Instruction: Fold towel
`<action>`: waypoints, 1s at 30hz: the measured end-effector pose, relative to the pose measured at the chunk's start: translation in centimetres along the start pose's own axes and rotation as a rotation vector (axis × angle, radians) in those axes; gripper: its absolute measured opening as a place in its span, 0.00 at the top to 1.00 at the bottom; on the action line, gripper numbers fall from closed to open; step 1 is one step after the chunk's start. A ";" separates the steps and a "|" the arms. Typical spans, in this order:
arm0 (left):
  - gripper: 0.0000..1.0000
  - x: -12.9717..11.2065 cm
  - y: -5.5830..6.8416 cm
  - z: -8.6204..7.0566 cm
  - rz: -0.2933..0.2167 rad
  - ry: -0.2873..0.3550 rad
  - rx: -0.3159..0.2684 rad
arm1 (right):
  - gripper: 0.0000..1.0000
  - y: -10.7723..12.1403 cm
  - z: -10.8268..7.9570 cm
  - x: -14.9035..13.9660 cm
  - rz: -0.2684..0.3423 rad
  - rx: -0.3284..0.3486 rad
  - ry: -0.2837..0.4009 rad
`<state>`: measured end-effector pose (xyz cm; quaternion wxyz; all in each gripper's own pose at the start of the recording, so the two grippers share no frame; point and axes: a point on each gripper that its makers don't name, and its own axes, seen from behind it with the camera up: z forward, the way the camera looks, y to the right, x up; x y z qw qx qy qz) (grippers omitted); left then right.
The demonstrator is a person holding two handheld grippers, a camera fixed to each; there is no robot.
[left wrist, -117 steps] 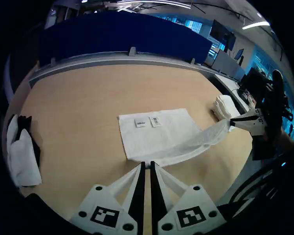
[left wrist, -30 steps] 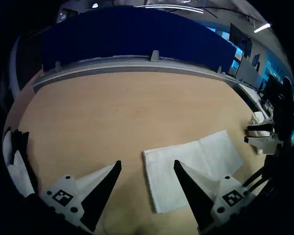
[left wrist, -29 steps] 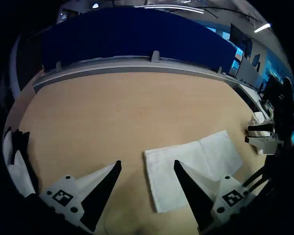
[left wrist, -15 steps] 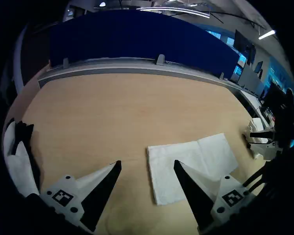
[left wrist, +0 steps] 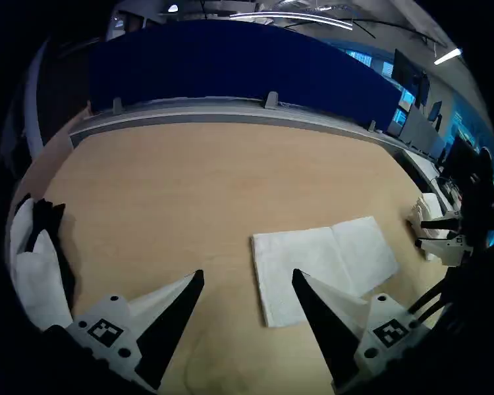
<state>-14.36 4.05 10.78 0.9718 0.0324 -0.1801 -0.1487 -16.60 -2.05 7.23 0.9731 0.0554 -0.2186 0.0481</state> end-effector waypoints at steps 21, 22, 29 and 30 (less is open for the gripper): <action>0.00 -2.8 -0.7 -2.3 -0.034 -0.024 0.017 | 0.00 -0.9 0.0 -3.7 -0.051 0.047 -0.070; 0.00 -3.0 -0.8 -2.4 -0.035 -0.026 0.020 | 0.00 -1.0 0.1 -3.9 -0.056 0.052 -0.073; 0.00 -4.3 -1.6 -3.4 -0.044 -0.038 0.040 | 0.01 -2.1 1.0 -5.8 -0.108 0.091 -0.112; 0.00 -4.5 -1.7 -3.5 -0.044 -0.039 0.043 | 0.03 -2.2 1.1 -6.0 -0.115 0.097 -0.117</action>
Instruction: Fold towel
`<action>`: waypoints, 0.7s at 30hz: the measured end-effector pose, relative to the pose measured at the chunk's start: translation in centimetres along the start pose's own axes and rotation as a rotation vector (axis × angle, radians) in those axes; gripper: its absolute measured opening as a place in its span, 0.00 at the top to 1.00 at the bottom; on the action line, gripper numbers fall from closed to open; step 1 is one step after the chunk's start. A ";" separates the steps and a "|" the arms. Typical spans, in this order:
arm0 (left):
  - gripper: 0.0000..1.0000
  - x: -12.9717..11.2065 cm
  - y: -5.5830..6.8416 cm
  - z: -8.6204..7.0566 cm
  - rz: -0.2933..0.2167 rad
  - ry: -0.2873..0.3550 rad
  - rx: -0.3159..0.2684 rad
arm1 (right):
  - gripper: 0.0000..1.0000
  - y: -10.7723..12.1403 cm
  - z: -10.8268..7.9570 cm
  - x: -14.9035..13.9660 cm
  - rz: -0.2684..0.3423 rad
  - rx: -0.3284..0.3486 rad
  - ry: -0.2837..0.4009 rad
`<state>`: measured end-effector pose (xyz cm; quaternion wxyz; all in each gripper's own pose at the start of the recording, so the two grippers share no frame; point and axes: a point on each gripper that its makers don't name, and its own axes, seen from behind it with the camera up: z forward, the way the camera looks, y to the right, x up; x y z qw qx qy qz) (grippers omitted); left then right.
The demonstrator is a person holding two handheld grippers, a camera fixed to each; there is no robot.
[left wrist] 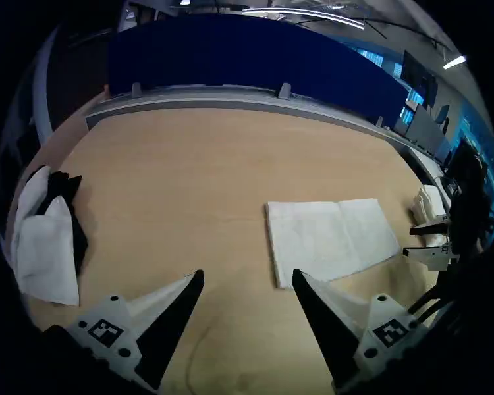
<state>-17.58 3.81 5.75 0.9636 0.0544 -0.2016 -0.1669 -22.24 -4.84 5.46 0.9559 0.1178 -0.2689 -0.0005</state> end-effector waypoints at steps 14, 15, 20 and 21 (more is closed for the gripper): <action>0.00 -2.7 -0.7 -2.3 -0.035 -0.019 0.027 | 0.48 -1.3 1.5 -2.1 -0.018 0.088 -0.060; 0.00 -2.8 -0.7 -2.4 -0.037 -0.020 0.028 | 0.52 -1.3 1.5 -2.1 -0.022 0.092 -0.061; 0.00 -3.3 -1.1 -3.0 -0.043 -0.024 0.036 | 0.69 -1.5 1.2 -2.5 -0.049 0.109 -0.069; 0.00 -3.4 -1.1 -3.1 -0.043 -0.024 0.038 | 0.73 -1.5 1.1 -2.5 -0.053 0.111 -0.069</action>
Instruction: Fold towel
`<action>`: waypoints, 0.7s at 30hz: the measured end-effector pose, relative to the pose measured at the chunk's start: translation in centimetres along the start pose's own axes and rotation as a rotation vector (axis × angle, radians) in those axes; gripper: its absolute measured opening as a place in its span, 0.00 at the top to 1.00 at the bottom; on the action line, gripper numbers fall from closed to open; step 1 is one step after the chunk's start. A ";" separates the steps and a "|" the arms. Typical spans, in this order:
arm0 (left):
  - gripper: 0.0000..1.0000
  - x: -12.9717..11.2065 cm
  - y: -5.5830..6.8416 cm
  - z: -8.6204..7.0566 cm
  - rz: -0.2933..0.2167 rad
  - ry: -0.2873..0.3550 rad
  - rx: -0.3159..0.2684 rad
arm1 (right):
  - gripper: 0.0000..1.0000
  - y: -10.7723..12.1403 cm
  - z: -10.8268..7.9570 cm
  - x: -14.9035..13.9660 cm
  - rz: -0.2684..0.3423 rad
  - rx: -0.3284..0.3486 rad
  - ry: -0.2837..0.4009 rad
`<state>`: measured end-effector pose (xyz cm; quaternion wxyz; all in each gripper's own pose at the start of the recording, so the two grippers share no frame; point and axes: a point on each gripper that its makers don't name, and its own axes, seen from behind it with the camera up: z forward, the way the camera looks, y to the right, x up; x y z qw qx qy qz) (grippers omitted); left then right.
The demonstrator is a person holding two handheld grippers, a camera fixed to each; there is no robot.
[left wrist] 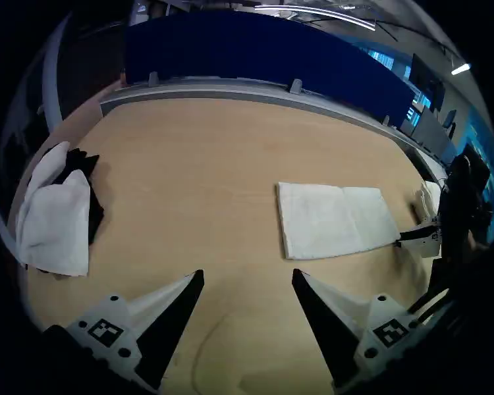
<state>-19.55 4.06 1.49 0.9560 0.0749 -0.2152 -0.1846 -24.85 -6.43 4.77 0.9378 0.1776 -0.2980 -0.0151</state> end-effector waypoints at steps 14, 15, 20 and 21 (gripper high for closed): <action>0.00 0.1 0.4 -1.2 -0.006 0.011 -0.001 | 0.97 -0.4 0.0 0.6 -0.076 -0.013 0.013; 0.00 0.2 0.5 -1.3 -0.007 0.012 -0.001 | 0.97 -0.3 -0.1 0.9 -0.081 -0.017 0.016; 0.00 0.6 0.6 -1.6 -0.014 0.025 -0.002 | 0.97 -0.3 -1.0 3.1 -0.106 -0.033 0.049; 0.00 0.7 0.6 -1.7 -0.017 0.028 -0.002 | 0.97 -0.3 -1.3 3.7 -0.111 -0.036 0.059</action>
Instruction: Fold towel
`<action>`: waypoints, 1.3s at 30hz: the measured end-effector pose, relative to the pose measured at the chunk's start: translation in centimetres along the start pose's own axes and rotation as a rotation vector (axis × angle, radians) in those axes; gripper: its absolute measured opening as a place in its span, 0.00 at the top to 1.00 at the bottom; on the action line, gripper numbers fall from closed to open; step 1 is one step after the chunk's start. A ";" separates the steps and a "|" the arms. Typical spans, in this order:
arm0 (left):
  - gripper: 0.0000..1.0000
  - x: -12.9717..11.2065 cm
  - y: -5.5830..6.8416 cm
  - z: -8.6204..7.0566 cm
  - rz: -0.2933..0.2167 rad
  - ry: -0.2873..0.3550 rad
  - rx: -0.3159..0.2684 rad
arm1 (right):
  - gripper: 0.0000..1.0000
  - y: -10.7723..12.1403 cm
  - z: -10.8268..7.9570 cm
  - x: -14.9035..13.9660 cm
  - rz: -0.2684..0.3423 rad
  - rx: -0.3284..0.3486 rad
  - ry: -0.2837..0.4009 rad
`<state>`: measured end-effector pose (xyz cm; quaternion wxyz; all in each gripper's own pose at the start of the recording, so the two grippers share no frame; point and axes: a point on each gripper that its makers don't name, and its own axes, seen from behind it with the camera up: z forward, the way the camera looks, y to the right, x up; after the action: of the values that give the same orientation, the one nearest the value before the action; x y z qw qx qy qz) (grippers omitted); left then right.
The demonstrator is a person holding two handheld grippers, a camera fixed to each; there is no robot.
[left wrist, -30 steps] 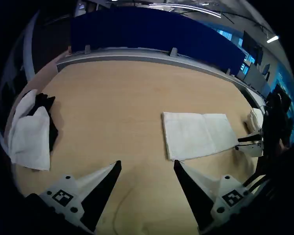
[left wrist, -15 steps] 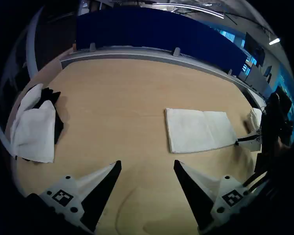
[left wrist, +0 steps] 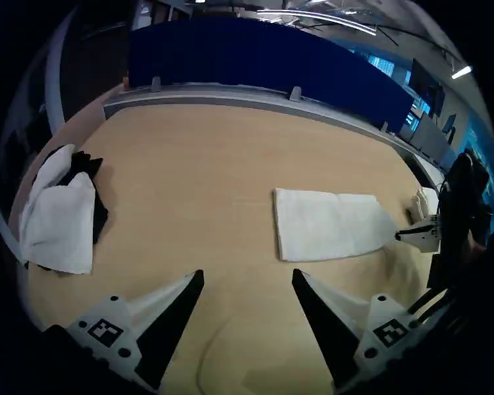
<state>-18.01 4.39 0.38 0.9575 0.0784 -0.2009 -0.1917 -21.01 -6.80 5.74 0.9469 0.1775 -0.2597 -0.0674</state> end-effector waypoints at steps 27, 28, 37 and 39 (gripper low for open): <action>0.00 0.8 -0.7 -3.4 -0.072 0.049 -0.004 | 0.97 -2.0 -1.0 12.6 -0.340 0.016 0.046; 0.00 0.7 -0.8 -3.5 -0.075 0.050 -0.004 | 0.97 -2.3 -0.8 12.9 -0.351 0.023 0.045; 0.00 -0.3 -1.0 -4.1 -0.099 0.054 0.007 | 0.97 -6.2 2.6 15.6 -0.464 0.104 0.036; 0.00 -0.5 -1.1 -4.3 -0.108 0.057 0.011 | 0.97 -7.4 3.6 16.1 -0.490 0.125 0.030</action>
<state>-17.00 3.91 -3.99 0.9507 0.0996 -0.1699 -0.2397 -9.36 -18.31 13.41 0.8932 0.2942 -0.1986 -0.2763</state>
